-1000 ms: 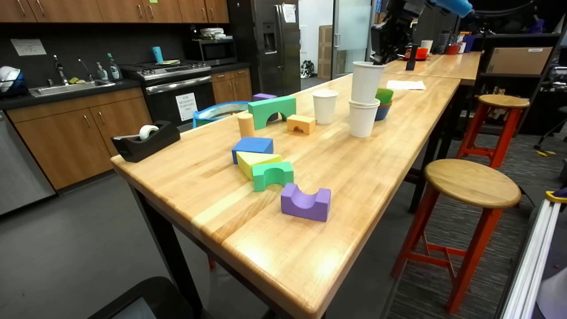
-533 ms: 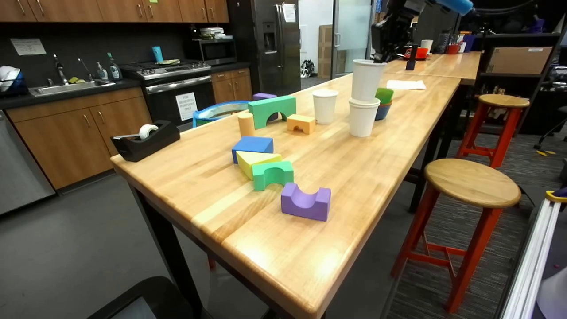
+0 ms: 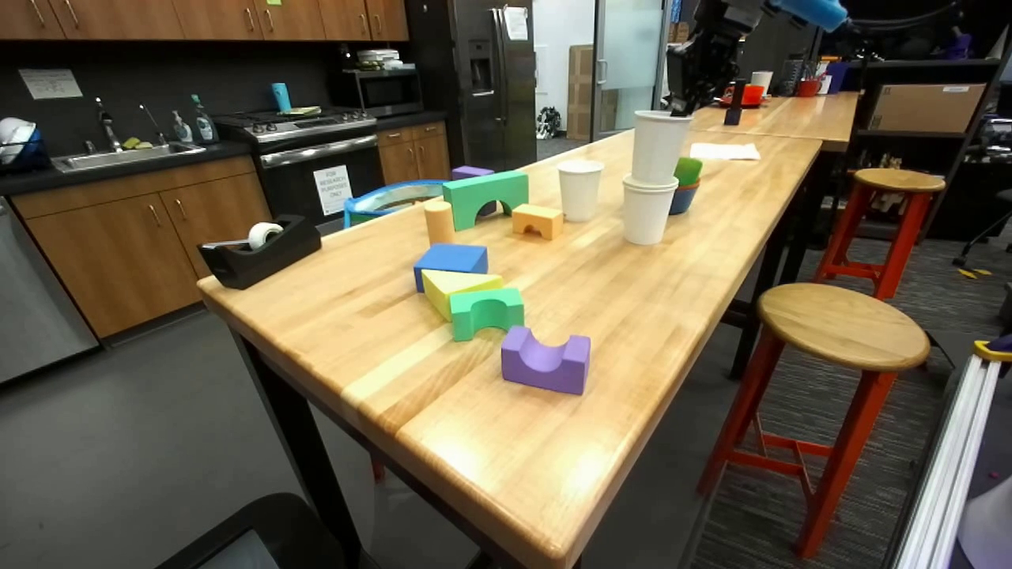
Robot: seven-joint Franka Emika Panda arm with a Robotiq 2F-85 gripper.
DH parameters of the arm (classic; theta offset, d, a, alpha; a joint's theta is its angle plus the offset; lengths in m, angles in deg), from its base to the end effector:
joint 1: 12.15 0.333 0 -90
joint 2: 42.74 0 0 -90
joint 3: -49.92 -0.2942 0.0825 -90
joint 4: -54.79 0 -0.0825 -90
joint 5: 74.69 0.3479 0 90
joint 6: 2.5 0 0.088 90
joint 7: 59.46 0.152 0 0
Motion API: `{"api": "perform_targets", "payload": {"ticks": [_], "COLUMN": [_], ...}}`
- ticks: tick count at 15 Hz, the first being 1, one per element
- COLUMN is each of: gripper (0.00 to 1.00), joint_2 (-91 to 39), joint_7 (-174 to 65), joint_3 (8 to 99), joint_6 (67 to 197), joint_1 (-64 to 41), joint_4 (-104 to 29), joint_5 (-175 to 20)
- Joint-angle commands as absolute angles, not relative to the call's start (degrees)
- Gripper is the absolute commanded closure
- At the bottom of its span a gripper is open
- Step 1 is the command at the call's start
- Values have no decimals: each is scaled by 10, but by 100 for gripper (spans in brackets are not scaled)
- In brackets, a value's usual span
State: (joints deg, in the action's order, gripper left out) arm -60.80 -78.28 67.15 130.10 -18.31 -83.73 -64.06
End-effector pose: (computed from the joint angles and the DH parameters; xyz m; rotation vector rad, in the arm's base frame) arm 0.4153 -0.1688 0.3984 -2.9464 0.2770 -0.3956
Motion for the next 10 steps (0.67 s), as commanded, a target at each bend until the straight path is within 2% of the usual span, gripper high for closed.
{"api": "perform_targets", "payload": {"ticks": [1,5,6,7,10], "gripper": [99,99,71,71,55], "joint_2": [-593,-582,-579,-576,-570], "joint_7": [-800,-801,-794,-794,-795], "joint_3": [675,674,671,670,668], "joint_6": [1303,1303,1305,1307,1312], "joint_1": [-184,-185,-187,-187,-186], "joint_4": [-825,-821,-821,-821,-821], "joint_5": [-621,-620,-625,-626,-625]}}
